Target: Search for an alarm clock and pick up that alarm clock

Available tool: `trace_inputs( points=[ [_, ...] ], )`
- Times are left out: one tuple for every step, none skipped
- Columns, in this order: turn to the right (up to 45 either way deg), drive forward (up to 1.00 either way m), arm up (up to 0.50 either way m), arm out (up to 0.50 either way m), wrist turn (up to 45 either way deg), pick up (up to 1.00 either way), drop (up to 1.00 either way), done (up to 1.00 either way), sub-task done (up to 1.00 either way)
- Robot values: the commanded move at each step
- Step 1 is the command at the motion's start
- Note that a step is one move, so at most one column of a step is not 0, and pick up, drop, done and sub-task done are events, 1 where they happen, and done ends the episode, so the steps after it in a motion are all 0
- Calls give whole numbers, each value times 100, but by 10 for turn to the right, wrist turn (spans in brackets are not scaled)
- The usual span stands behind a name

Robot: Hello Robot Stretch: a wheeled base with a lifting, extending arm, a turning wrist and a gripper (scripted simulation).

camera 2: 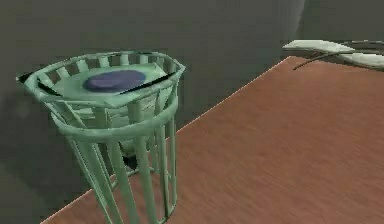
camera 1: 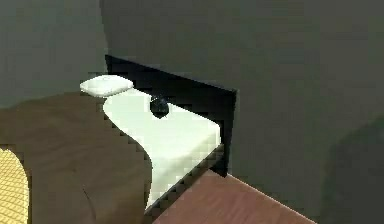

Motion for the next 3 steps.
trace_inputs(
  points=[
    [-450, 0, 0, 0, 0, 0, 0, 0, 0],
    [-450, 0, 0, 0, 0, 0, 0, 0, 0],
    [450, 0, 0, 0, 0, 0, 0, 0, 0]
  ],
)
